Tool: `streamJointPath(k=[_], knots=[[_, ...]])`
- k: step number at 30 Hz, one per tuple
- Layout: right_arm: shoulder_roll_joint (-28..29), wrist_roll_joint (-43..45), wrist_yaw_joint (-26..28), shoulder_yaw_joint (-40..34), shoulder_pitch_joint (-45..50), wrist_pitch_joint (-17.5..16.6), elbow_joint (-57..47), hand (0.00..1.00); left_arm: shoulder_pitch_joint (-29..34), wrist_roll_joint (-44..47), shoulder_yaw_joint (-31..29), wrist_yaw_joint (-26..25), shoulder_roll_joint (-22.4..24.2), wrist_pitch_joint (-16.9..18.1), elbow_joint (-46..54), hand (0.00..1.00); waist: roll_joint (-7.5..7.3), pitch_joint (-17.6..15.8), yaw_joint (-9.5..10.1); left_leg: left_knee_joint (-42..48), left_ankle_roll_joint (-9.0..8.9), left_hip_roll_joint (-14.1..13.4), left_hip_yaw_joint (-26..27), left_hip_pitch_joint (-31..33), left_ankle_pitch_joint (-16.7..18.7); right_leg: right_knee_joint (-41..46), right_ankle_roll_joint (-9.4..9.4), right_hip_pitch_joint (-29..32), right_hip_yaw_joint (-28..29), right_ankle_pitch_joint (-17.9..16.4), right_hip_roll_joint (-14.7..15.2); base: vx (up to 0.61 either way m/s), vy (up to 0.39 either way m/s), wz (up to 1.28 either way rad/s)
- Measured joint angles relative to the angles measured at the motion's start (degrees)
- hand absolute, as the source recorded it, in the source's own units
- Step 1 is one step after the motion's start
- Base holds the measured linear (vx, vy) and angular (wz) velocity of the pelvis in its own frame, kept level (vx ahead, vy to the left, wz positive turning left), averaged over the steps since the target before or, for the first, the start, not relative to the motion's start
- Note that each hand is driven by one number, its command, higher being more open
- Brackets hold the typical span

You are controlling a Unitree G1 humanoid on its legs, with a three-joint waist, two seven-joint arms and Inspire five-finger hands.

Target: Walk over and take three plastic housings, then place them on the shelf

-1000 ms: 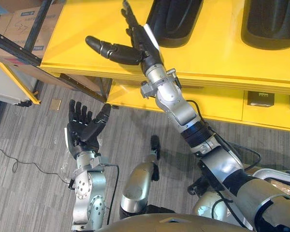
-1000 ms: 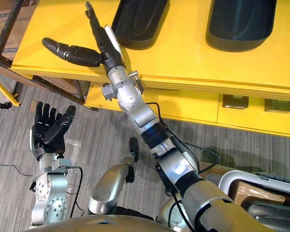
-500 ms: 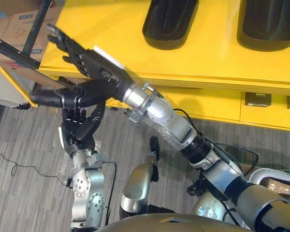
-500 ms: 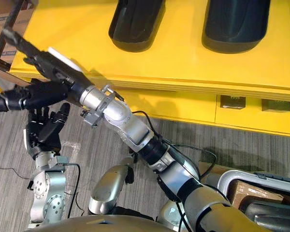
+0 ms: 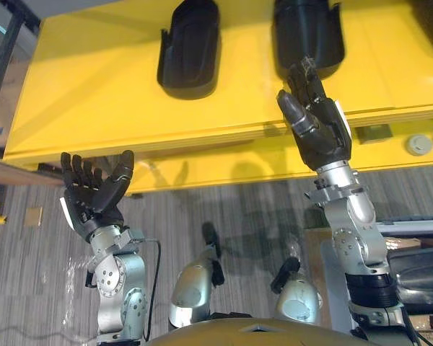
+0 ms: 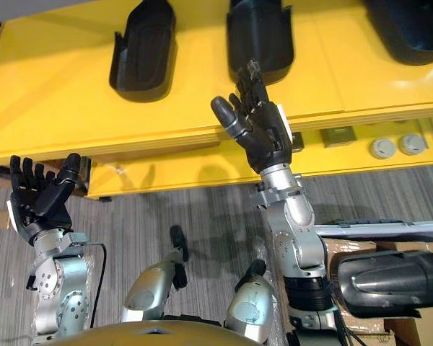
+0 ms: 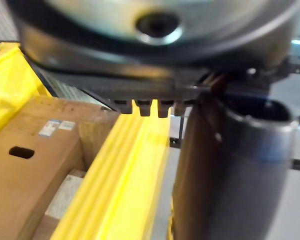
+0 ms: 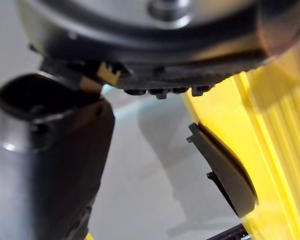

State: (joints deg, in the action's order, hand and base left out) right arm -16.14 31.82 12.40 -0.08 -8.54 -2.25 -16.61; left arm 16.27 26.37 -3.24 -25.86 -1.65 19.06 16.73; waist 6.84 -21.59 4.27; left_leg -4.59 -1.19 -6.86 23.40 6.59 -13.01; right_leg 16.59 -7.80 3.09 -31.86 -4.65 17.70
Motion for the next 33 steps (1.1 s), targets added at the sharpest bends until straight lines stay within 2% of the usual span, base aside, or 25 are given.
streamJointPath(k=[3, 6, 10, 11, 14, 19, 23, 26, 29, 33], knots=[[-2.6, -2.5, 4.6, 1.7, -2.2, -1.9, -1.6, 1.0, 0.1, 0.0, 0.0, 0.0, -0.4, -0.1, 0.2, 1.0, -0.62, 2.8, 0.1, 0.4, -0.39, -1.0, -0.1, -0.2, 0.3, -1.6, 0.31, -1.1, -0.2, 0.5, -1.4, 0.05, -0.084, -0.03], [-7.1, -4.0, 5.7, 3.4, -10.0, -2.0, -0.9, 1.0, 0.2, 0.0, 0.0, 0.0, -1.2, -0.4, 0.2, 1.0, -1.29, 3.7, 0.37, 0.4, -0.44, -1.4, -0.6, -1.2, 0.3, -2.4, 0.34, -2.9, -1.0, 0.5, -1.9, 0.03, -0.057, 0.08], [-11.7, -1.9, 5.1, 3.3, -21.8, -3.8, 10.3, 1.0, 2.2, 0.0, 0.0, 0.8, -1.7, -0.8, 0.2, 1.0, -1.87, 4.4, 0.94, 0.3, -0.55, -1.4, -2.0, -1.3, 0.2, -2.9, 0.33, -4.2, -2.4, 0.5, -2.2, -0.02, -0.009, 0.16], [-13.4, -0.9, 4.1, 2.5, -24.5, -4.0, 15.2, 1.0, 2.7, 0.0, 0.1, 1.4, -1.7, -1.0, 0.2, 1.0, -1.87, 4.5, 2.05, 0.3, -0.64, -1.4, -2.3, -1.1, 0.3, -2.9, 0.35, -4.3, -2.7, 0.5, -2.3, -0.04, 0.001, 0.15], [-16.3, -1.1, 1.6, 2.1, -28.6, -4.0, 23.1, 1.0, 4.5, 0.1, 0.1, 2.5, -1.8, -1.3, 0.2, 1.0, -1.87, 4.5, 3.16, -0.1, -0.39, -1.3, -3.5, -0.5, -0.2, -2.9, 0.44, -4.4, -3.9, 0.4, -2.4, -0.03, -0.002, 0.19], [-20.3, -1.2, -3.9, 3.7, -39.1, -3.4, 36.8, 1.0, 5.0, 0.2, 1.0, 3.7, -1.8, -1.6, 0.1, 1.0, -1.66, 4.3, 4.08, 0.0, 0.03, -0.9, -5.4, 1.2, -1.4, -2.5, 0.47, -4.1, -5.6, 0.4, -2.2, -0.03, -0.005, 0.21], [-24.5, -2.3, -10.0, 8.4, -51.5, -3.1, 49.4, 1.0, 4.0, 0.3, 4.0, 4.9, -3.5, -1.5, 0.1, 1.0, -0.16, 3.1, 5.6, 0.3, 0.29, -0.8, -6.6, 2.8, -1.8, -1.2, 0.84, -3.0, -6.4, 0.0, -1.8, -0.05, -0.002, 0.12], [-25.9, -2.0, -11.2, 9.9, -55.7, -3.1, 54.0, 1.0, 3.3, 0.3, 4.8, 5.0, -3.6, -1.5, 0.1, 1.0, 0.63, 1.4, 6.27, 0.3, 0.07, -0.7, -7.4, 3.0, -2.0, 0.0, 1.04, -2.9, -7.1, -0.6, -1.6, -0.05, -0.012, 0.15], [-26.5, 0.5, -10.5, 12.4, -58.9, -1.1, 58.1, 1.0, 3.3, 0.7, 4.7, 5.2, -4.1, -1.5, 0.1, 1.0, 0.66, -0.1, 6.99, 0.2, 0.13, -0.6, -7.9, 3.2, -2.5, 2.5, 1.25, -2.1, -7.3, -2.1, -0.7, -0.03, -0.04, 0.08], [-26.5, 0.6, -8.6, 16.1, -62.2, 3.6, 62.1, 1.0, 3.2, 2.5, 4.7, 5.3, -4.9, -1.5, 0.1, 1.0, 0.54, -1.4, 7.85, 0.2, 0.1, -0.6, -8.3, 3.7, -3.0, 5.1, 1.51, -1.0, -7.4, -3.6, 0.0, 0.0, -0.055, 0.05]])
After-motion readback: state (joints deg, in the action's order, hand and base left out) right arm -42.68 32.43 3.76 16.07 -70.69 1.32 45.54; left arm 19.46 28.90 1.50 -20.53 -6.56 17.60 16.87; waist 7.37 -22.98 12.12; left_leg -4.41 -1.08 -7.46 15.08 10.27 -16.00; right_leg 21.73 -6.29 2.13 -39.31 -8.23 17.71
